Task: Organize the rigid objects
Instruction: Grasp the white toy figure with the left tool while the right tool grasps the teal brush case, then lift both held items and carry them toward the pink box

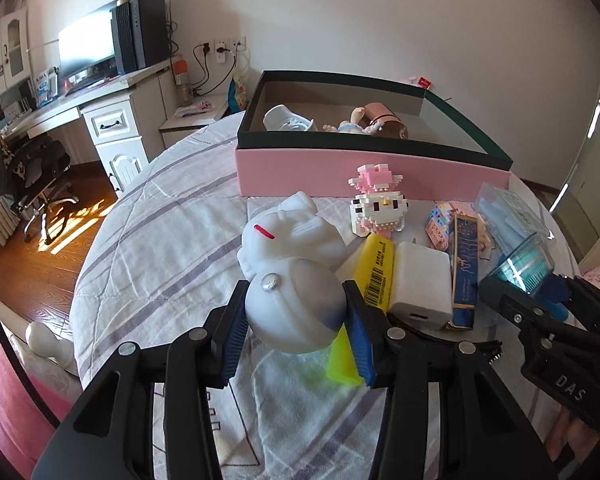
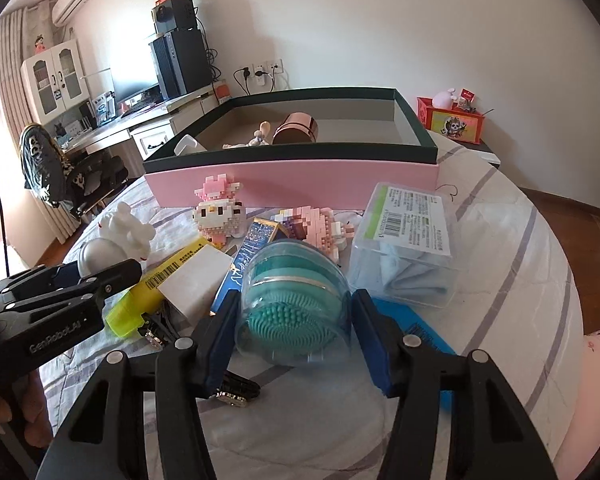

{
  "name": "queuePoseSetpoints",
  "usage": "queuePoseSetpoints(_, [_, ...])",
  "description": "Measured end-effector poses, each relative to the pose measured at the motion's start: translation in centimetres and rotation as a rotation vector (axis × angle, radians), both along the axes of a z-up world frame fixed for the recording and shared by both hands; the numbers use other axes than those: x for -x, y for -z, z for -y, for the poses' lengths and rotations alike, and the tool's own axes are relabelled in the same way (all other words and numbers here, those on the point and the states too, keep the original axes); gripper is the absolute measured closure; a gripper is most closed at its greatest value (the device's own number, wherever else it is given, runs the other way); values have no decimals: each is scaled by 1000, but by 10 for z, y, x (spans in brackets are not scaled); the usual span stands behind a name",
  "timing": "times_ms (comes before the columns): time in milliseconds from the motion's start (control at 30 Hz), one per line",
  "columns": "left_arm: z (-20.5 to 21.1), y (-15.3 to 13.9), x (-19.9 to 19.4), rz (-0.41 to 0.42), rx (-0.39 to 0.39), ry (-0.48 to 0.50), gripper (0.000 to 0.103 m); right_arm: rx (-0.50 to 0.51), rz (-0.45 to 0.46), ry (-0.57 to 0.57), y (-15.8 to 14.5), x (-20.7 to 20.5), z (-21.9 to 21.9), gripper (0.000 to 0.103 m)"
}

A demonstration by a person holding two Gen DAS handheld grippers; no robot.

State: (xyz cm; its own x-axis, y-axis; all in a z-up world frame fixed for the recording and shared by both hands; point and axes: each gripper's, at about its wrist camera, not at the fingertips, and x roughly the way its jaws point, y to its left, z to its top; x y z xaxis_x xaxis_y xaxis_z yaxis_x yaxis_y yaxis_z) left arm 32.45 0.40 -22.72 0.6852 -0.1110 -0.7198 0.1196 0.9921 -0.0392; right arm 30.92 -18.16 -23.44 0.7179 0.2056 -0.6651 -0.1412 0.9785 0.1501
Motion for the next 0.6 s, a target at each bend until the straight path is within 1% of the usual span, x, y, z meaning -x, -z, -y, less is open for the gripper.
queuePoseSetpoints(67, [2,-4,7,6,6,18,57,5,0,-6,-1,1,0,46])
queuePoseSetpoints(200, [9,-16,27,48,15,57,57,6,21,-14,-7,13,-4,46])
queuePoseSetpoints(267, [12,-25,37,76,11,67,57,4,49,-14,-15,22,-5,46])
queuePoseSetpoints(400, [15,-47,56,146,15,66,57,9,133,-8,-41,43,-7,46])
queuePoseSetpoints(500, [19,-63,72,213,-13,53,57,16,180,-14,-57,56,-11,46])
queuePoseSetpoints(600, [21,-75,83,245,-7,58,57,18,220,-19,-70,68,-14,46])
